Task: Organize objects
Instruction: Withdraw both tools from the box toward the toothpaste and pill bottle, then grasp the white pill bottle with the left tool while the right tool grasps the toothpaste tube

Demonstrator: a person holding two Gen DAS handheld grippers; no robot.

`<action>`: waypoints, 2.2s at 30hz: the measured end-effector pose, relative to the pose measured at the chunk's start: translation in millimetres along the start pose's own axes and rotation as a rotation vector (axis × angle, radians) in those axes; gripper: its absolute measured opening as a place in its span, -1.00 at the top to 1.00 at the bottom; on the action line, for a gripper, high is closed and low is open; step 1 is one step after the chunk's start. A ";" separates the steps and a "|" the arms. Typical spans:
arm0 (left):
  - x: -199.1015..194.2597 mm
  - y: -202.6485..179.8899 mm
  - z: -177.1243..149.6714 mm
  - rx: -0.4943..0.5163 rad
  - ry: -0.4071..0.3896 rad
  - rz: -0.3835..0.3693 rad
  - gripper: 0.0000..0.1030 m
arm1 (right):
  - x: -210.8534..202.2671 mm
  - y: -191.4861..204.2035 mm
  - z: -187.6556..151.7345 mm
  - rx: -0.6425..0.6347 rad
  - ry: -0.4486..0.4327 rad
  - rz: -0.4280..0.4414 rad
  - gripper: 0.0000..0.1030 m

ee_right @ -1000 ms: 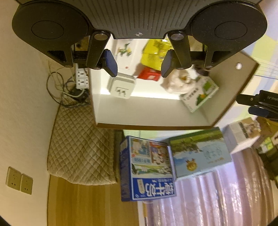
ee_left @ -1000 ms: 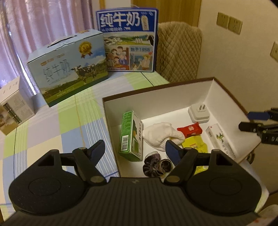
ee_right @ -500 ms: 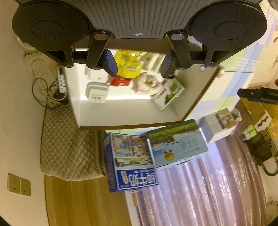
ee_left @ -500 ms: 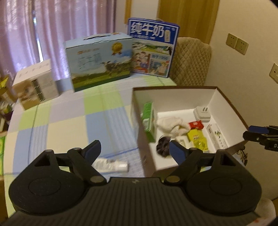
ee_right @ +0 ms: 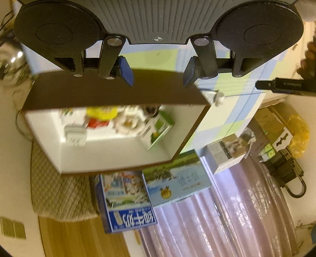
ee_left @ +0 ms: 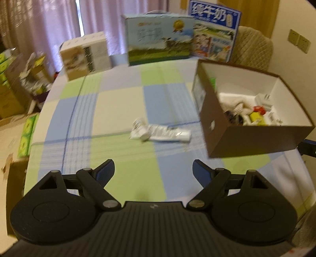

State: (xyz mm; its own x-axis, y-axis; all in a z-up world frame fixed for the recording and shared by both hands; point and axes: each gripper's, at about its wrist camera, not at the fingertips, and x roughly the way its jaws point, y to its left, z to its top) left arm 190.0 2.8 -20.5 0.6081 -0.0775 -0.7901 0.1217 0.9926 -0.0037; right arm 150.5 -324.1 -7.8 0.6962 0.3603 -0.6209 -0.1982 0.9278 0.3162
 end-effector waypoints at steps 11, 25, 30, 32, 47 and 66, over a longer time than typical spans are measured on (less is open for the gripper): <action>14.2 25.4 -56.4 -0.094 0.067 0.118 -0.62 | 38.6 32.7 -45.8 -0.010 0.080 0.005 -0.03; 28.7 48.9 -82.3 -0.188 0.106 0.153 -0.62 | 82.7 60.5 -66.4 -0.092 0.137 0.011 -0.02; 34.2 53.8 -75.2 -0.182 0.094 0.145 -0.62 | 94.6 61.9 -63.7 -0.065 0.127 -0.007 -0.02; 38.0 53.8 -69.7 -0.173 0.086 0.143 -0.62 | 96.9 60.3 -62.0 -0.055 0.117 -0.027 -0.02; 114.5 31.8 27.7 -0.121 0.021 0.022 -0.47 | 75.3 -9.7 -48.5 0.105 0.033 -0.193 -0.02; 180.1 34.2 62.5 -0.154 0.071 -0.006 0.57 | 55.1 -46.6 -45.8 0.193 0.008 -0.275 -0.02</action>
State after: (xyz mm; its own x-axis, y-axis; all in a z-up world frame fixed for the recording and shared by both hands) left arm 352.7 16.9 -124.7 0.5500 -0.0819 -0.8311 0.0002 0.9952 -0.0980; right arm 166.5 -343.0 -89.5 0.6997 0.1006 -0.7073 0.1311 0.9551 0.2655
